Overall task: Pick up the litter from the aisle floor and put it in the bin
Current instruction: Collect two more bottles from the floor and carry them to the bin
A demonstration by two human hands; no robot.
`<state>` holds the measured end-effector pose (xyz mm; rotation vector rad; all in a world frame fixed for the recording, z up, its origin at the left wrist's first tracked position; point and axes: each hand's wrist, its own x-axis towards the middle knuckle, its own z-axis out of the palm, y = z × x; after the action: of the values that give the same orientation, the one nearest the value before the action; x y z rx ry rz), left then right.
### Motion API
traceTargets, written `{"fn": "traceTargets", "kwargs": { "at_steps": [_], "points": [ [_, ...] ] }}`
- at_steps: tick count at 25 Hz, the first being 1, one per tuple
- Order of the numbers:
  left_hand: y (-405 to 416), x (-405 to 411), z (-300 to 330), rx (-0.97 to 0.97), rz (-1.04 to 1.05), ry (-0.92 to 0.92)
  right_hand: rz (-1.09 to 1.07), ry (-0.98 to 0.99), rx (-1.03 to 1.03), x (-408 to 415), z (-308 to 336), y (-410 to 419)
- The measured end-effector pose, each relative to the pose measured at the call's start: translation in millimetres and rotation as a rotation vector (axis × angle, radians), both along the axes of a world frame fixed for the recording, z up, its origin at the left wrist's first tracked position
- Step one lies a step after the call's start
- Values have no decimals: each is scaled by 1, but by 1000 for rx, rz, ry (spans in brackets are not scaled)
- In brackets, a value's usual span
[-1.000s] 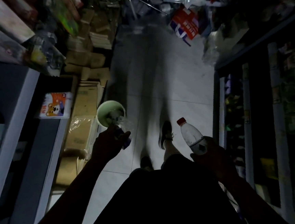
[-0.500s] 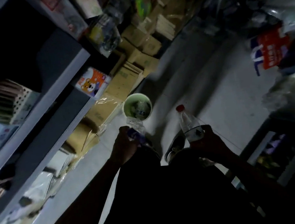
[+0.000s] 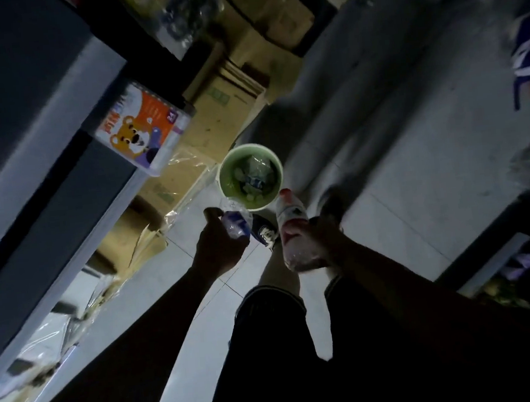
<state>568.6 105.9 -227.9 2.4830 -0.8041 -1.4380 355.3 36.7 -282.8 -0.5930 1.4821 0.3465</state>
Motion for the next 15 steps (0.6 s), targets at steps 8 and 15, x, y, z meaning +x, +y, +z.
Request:
{"fn": "traceTargets", "kwargs": {
  "at_steps": [8,15],
  "points": [
    [-63,40,-237,75,-135,-118,-357,22,300,90,-181,-60],
    [-73,44,-321,250,-164,-144,-305,99,351,85,-245,-40]
  ]
}}
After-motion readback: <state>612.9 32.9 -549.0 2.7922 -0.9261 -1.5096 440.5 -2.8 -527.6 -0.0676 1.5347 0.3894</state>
